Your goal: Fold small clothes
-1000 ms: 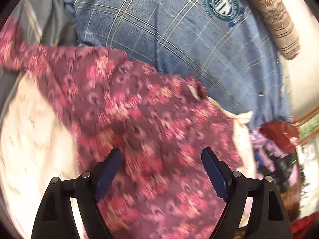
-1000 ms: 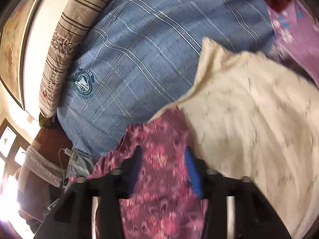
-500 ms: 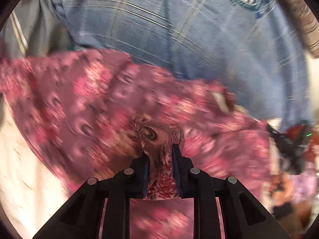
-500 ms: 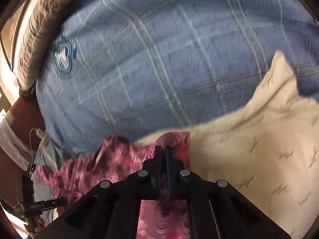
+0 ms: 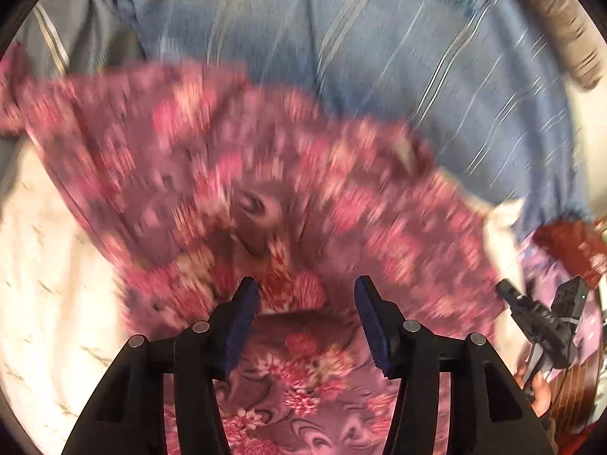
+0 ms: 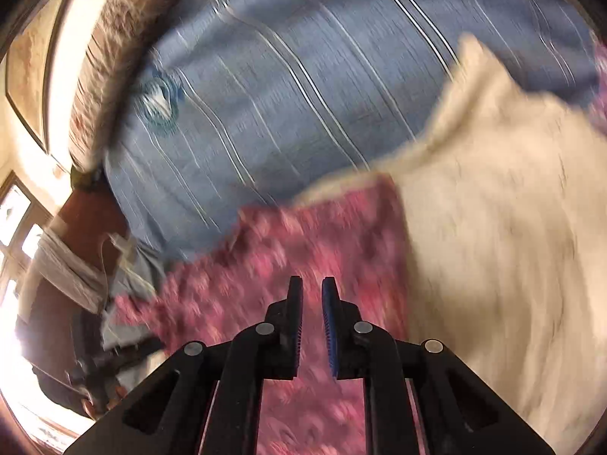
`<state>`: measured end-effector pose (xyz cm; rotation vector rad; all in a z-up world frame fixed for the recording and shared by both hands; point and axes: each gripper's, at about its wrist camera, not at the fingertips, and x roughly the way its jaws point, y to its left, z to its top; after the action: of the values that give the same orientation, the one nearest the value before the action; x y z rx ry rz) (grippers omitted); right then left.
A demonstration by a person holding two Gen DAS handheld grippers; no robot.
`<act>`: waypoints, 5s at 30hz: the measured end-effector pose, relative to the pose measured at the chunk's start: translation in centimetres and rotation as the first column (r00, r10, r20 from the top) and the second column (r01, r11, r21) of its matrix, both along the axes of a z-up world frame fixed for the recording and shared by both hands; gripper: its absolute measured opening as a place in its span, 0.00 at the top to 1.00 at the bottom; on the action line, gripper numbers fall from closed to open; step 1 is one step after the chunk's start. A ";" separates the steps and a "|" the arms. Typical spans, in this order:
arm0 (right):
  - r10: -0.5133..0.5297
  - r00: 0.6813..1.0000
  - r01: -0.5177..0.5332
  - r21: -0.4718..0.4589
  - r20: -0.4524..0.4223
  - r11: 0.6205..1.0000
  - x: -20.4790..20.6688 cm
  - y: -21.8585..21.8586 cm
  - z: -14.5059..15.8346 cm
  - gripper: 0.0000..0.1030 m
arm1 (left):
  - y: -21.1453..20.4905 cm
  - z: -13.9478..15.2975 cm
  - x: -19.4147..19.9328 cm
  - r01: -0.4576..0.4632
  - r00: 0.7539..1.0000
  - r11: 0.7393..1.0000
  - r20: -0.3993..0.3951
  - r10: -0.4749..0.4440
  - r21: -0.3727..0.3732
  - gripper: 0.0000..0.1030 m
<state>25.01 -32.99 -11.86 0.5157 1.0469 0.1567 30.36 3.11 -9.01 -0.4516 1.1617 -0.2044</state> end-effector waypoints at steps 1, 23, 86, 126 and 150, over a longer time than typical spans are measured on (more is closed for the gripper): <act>-0.003 0.998 0.001 -0.037 -0.069 0.999 0.0 0.3 -1.7 0.96 | -0.1 -0.7 -0.3 -0.003 1.000 1.000 -0.015 0.003 0.005 0.52; 0.259 0.965 -0.259 0.006 -0.044 0.966 -4.3 16.5 0.2 0.62 | 32.8 10.6 -5.5 -0.628 0.772 0.750 -0.039 0.635 -0.207 0.38; 0.453 0.891 -0.331 -0.642 0.030 0.692 1.4 11.8 2.9 0.34 | 10.3 0.9 -1.4 -0.309 0.950 0.903 -0.137 0.280 -0.299 0.36; 0.075 0.975 -0.116 0.189 0.211 0.975 6.3 5.2 6.6 0.91 | 10.9 4.3 -1.2 -0.309 0.951 0.878 -0.117 0.286 -0.366 0.89; -0.017 1.000 0.017 0.006 0.008 1.000 4.4 1.3 0.0 0.58 | 7.8 4.2 5.0 -0.161 0.977 0.973 -0.165 0.134 -0.164 0.33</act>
<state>29.45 -31.68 -11.86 0.5284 1.0342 0.1471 35.31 10.87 -4.81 -0.7184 1.2596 -0.1451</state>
